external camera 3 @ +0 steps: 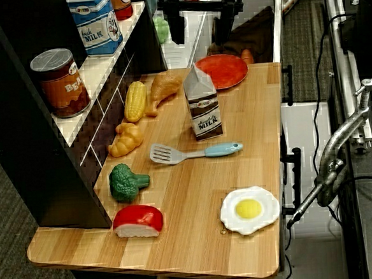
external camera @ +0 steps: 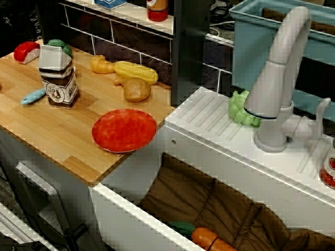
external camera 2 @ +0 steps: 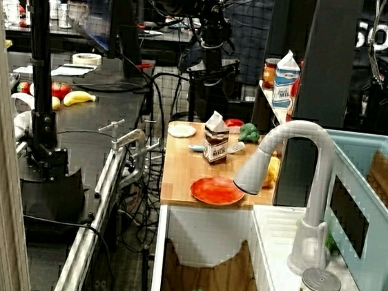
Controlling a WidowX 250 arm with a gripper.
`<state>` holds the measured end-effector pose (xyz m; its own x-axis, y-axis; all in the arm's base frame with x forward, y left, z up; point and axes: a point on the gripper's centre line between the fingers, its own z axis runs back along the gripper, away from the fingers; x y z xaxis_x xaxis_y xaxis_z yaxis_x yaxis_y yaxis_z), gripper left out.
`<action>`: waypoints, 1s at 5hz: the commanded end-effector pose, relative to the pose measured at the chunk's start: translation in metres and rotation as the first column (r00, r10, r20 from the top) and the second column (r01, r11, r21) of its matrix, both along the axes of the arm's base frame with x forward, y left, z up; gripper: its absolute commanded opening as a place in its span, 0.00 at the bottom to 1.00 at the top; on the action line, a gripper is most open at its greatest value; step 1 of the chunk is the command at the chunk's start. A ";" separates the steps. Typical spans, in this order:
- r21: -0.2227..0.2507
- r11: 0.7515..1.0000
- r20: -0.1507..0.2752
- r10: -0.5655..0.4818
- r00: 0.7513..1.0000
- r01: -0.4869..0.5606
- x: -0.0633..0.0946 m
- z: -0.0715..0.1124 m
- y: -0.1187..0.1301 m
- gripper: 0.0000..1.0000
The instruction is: Lift milk box
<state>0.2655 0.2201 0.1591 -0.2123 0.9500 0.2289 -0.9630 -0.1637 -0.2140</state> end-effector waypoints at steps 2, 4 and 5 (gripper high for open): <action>-0.007 1.000 -0.007 0.013 1.000 -0.013 0.001 -0.009 0.001 1.00; -0.035 0.996 0.064 0.087 0.994 -0.085 -0.002 -0.015 0.004 1.00; -0.030 0.995 0.069 0.093 0.993 -0.091 -0.003 -0.023 0.005 1.00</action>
<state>0.2624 0.2223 0.1235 -0.3012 0.9384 0.1692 -0.9359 -0.2569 -0.2411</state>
